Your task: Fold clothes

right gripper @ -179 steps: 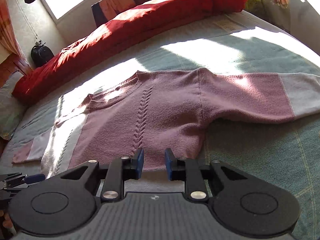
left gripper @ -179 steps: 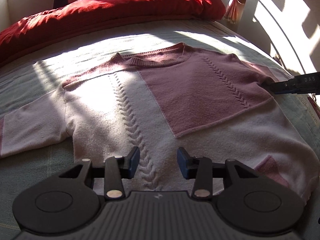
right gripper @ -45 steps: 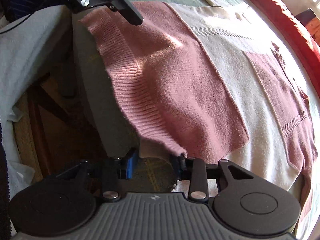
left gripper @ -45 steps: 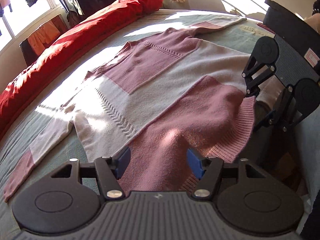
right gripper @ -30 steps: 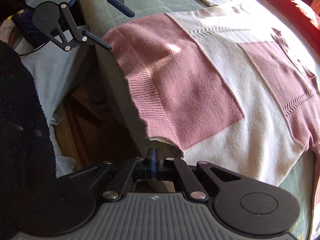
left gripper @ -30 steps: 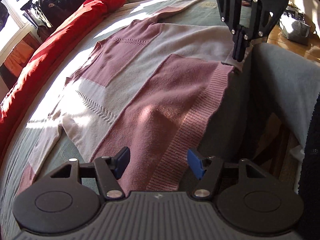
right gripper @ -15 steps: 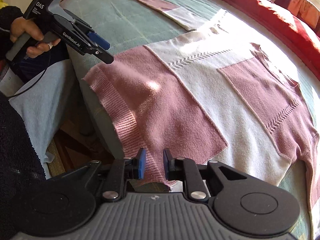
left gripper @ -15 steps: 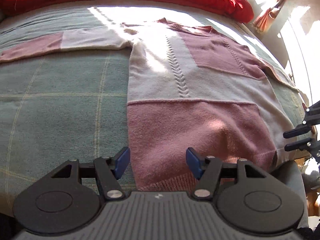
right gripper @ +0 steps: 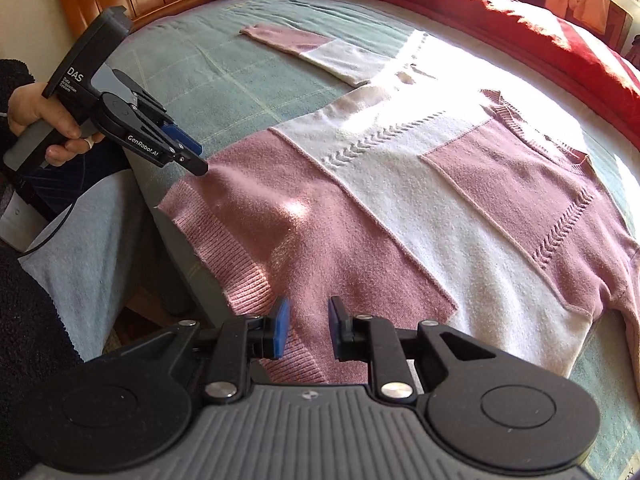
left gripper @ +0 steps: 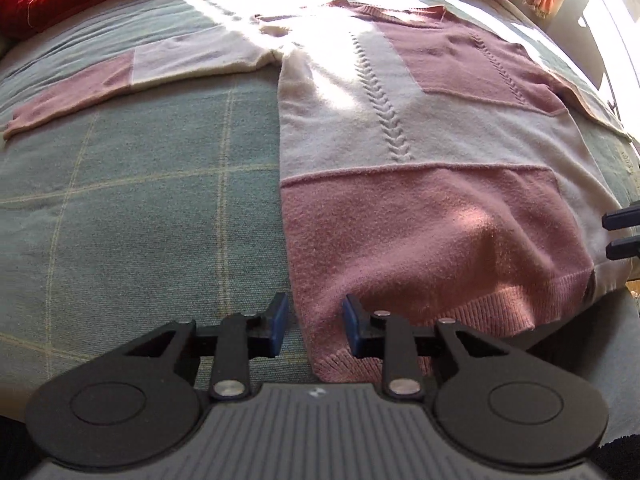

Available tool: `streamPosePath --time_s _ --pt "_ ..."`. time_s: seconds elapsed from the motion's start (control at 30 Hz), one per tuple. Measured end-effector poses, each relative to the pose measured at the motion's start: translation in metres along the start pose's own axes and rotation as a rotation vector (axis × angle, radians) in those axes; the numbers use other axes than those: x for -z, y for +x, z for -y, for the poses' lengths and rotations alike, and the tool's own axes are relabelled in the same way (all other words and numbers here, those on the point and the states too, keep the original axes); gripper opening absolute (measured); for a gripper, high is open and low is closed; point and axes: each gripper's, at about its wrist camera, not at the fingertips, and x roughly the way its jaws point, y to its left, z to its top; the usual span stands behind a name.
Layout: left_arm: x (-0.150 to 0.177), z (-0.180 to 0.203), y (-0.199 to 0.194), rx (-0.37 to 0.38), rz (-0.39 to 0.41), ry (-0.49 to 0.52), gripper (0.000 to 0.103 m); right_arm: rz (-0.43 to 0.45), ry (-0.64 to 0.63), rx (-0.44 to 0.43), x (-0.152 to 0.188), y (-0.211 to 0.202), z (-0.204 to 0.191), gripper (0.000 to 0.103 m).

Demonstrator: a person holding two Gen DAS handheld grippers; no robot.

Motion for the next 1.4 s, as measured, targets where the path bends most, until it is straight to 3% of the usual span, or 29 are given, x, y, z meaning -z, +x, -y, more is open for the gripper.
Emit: streamPosePath --time_s 0.13,0.23,0.3,0.4,0.57,0.7,0.8,0.9,1.03,1.13,1.23,1.4 --pt "-0.027 0.022 -0.012 0.135 0.089 0.031 0.034 0.020 0.081 -0.037 -0.019 0.035 0.010 0.023" --pt "-0.038 0.045 0.017 0.196 0.064 0.041 0.034 0.001 0.158 -0.045 -0.027 0.070 0.021 0.023" --pt "-0.039 0.055 0.048 0.175 0.012 0.054 0.034 -0.014 0.178 -0.017 -0.026 0.091 0.027 0.023" --pt "-0.033 0.060 0.079 0.080 0.030 0.111 0.036 -0.009 0.212 0.000 -0.021 0.106 0.034 0.021" --pt "-0.019 0.059 0.061 0.067 -0.017 0.229 0.038 -0.040 0.234 -0.027 -0.004 0.093 0.031 0.023" --pt "0.015 0.047 0.049 0.062 -0.070 0.301 0.042 -0.118 0.250 -0.082 0.025 0.076 0.022 0.033" --pt "0.009 0.046 0.040 0.061 -0.108 0.320 0.041 -0.146 0.285 -0.089 0.027 0.064 0.028 0.033" --pt "-0.015 0.055 0.027 0.056 -0.023 0.360 0.043 -0.085 0.294 -0.023 0.015 0.045 0.040 0.039" --pt "-0.050 0.070 0.039 0.075 0.038 0.336 0.047 -0.011 0.411 0.046 0.003 0.041 0.073 0.041" --pt "-0.057 0.076 0.064 0.057 -0.005 0.305 0.047 -0.022 0.539 0.024 0.016 0.053 0.090 0.041" --pt "-0.040 0.068 0.072 0.045 -0.049 0.266 0.048 -0.038 0.665 -0.019 0.034 0.064 0.102 0.043" --pt "0.005 0.045 0.056 0.039 -0.068 0.252 0.061 -0.053 0.807 -0.123 0.080 0.047 0.091 0.043"
